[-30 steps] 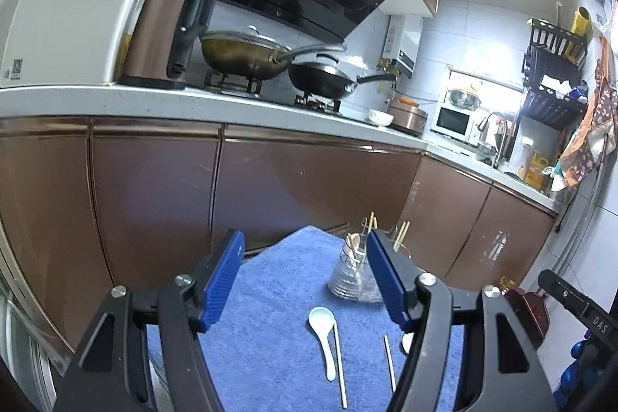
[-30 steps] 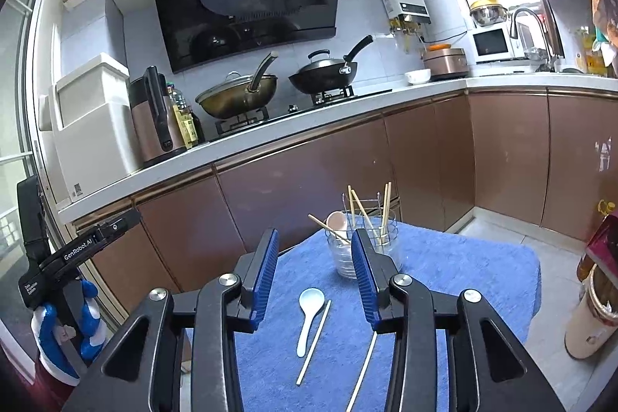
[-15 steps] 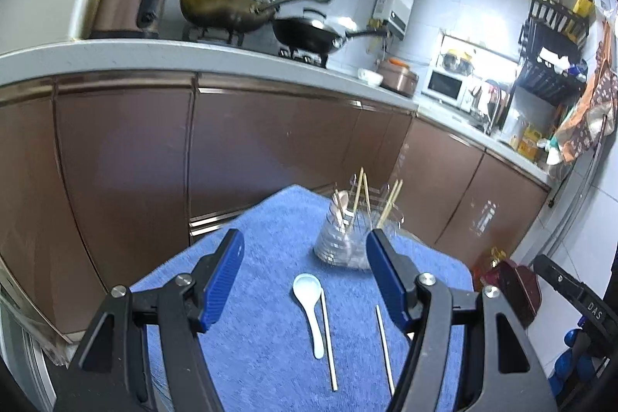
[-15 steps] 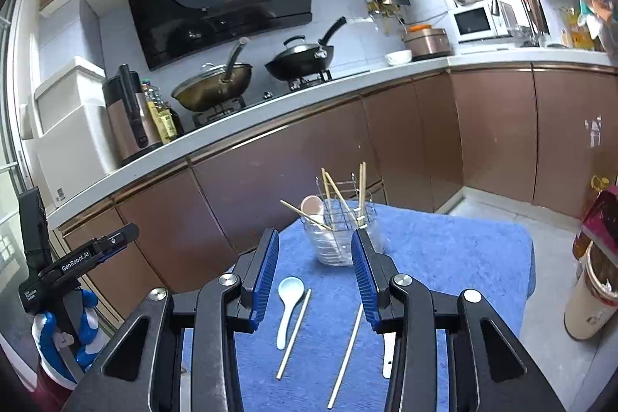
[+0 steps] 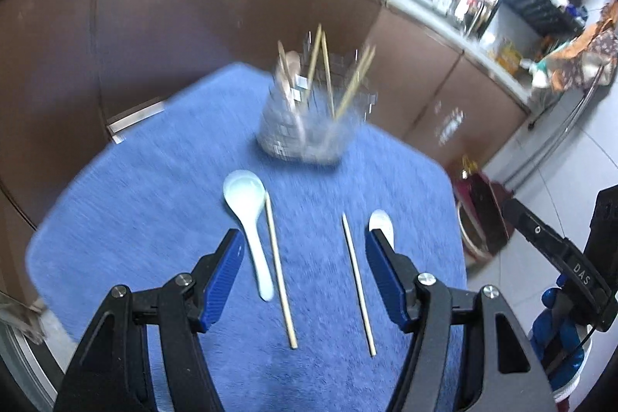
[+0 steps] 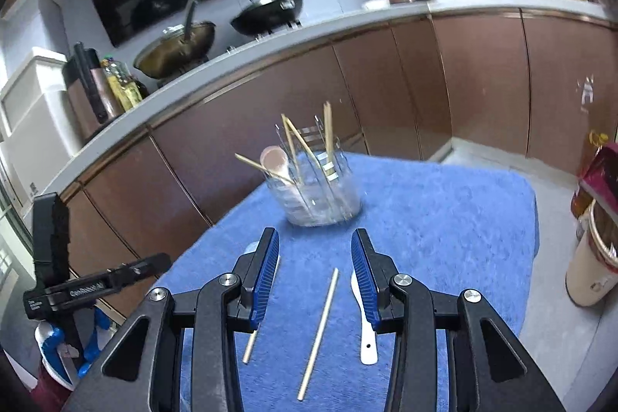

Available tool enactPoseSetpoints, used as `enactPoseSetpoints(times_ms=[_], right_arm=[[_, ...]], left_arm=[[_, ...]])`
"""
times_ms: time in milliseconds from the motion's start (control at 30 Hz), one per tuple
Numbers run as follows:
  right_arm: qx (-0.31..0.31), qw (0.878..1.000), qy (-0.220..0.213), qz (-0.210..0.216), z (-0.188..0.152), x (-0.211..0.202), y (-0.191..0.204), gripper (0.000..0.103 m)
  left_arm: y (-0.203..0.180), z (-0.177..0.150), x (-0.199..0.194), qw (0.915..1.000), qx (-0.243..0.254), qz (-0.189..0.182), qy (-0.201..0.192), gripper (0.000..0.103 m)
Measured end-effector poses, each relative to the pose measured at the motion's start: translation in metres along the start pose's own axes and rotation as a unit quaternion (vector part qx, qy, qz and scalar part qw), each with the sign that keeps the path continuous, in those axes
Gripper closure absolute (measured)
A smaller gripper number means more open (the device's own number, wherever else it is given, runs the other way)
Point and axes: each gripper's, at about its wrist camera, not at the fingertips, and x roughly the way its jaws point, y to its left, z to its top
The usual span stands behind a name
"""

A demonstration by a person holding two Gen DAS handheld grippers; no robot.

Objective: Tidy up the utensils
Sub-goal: 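Grasp a wooden chopstick with the left gripper while the right gripper grasps a white spoon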

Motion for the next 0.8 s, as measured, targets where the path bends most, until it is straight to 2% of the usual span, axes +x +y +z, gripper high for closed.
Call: enactPoseSetpoints(times_ms=[100, 200, 367, 667, 800], right_arm=[[0.007, 1.0, 0.029, -0.002, -0.005, 0.02, -0.008, 0.064], [0.014, 0.998, 0.057, -0.003, -0.01, 0.039, -0.015, 0.064], [0.024, 0.995, 0.094, -0.006, -0.016, 0.066, -0.027, 0.064], [0.027, 0.99, 0.136, -0.012, -0.017, 0.104, -0.046, 0.064], [0.025, 0.988, 0.151, -0.005, -0.018, 0.117, -0.051, 0.064]], left_arm=[[0.0, 0.001, 0.04, 0.9987, -0.007, -0.007, 0.05, 0.04], [0.002, 0.002, 0.069, 0.9966, -0.016, -0.006, 0.08, 0.042], [0.012, 0.012, 0.108, 0.9921, -0.029, 0.004, 0.122, 0.054], [0.026, 0.021, 0.146, 0.9861, -0.04, 0.028, 0.159, 0.071], [0.03, 0.023, 0.156, 0.9833, -0.042, 0.038, 0.173, 0.076]])
